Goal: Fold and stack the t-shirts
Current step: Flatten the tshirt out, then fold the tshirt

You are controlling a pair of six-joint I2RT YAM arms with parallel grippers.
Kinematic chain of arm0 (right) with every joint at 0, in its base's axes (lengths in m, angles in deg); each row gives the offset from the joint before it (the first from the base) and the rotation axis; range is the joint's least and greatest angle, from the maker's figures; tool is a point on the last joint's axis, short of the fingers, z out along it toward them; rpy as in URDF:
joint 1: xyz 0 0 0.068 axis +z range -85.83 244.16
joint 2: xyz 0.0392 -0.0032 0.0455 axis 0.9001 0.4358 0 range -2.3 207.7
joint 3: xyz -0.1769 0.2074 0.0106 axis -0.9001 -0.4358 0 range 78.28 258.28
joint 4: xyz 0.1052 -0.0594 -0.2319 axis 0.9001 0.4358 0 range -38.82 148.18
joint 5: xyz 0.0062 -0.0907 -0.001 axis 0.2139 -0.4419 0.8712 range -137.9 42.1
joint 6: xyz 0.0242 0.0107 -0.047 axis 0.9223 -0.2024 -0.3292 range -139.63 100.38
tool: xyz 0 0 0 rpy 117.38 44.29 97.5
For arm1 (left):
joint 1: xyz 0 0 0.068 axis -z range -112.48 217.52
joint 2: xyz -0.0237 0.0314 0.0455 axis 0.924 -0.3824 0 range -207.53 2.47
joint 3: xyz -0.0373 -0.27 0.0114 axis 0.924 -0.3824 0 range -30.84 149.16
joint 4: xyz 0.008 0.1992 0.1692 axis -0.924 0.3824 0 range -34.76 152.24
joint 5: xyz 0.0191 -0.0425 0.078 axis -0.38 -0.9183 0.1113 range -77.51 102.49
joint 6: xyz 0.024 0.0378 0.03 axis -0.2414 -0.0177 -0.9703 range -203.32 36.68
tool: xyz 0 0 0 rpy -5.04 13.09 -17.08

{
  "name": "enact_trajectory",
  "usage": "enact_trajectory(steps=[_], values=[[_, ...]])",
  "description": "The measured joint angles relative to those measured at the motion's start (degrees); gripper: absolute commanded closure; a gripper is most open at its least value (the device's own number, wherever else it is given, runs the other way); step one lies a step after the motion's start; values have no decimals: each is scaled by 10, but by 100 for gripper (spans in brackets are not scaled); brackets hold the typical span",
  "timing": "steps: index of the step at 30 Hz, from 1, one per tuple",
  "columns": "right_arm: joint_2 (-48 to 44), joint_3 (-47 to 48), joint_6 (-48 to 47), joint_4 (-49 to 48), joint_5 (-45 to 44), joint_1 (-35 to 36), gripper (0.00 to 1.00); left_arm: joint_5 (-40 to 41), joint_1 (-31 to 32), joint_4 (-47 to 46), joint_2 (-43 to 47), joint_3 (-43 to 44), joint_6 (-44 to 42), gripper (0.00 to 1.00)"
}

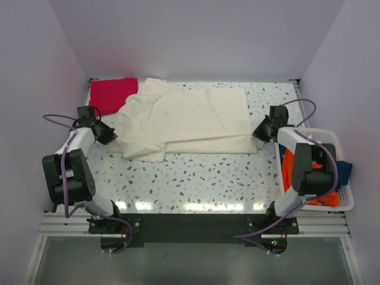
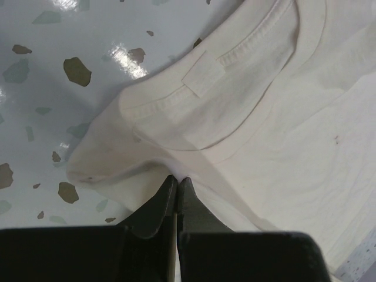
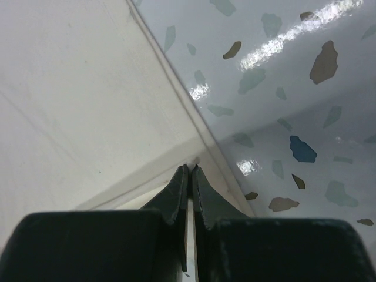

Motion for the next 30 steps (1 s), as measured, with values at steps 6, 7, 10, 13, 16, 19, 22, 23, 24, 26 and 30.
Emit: enact_trajectory(steps=[6,7,10,13,16,19,22,23,24,26,30], values=[[13,17,2,-2,2,1,100,-2,0,-7,-23,26,0,100],[16,19,2,-2,2,1,100,-2,0,-7,-26,29,0,100],[26,23,2,-3,2,1,100,-4,0,-9,-37,33,0,100],[37,24,2,-3,2,1,100,-5,0,-15,-50,34,0,100],[48,27,1,-3,2,1,98,-9,0,-26,-61,34,0,99],[58,37,1,-2,2,1,94,-16,0,-38,-70,35,0,86],[65,49,-1,0,2,1,82,-22,0,-51,-75,37,-2,64],[66,54,-2,1,2,1,73,-22,0,-55,-75,37,-4,60],[66,58,-3,2,1,1,67,-23,-1,-60,-75,38,-4,56],[66,68,-9,4,2,1,52,-23,-1,-70,-75,38,-3,46],[66,89,-20,22,2,1,50,-21,-5,-71,-63,38,-3,44]])
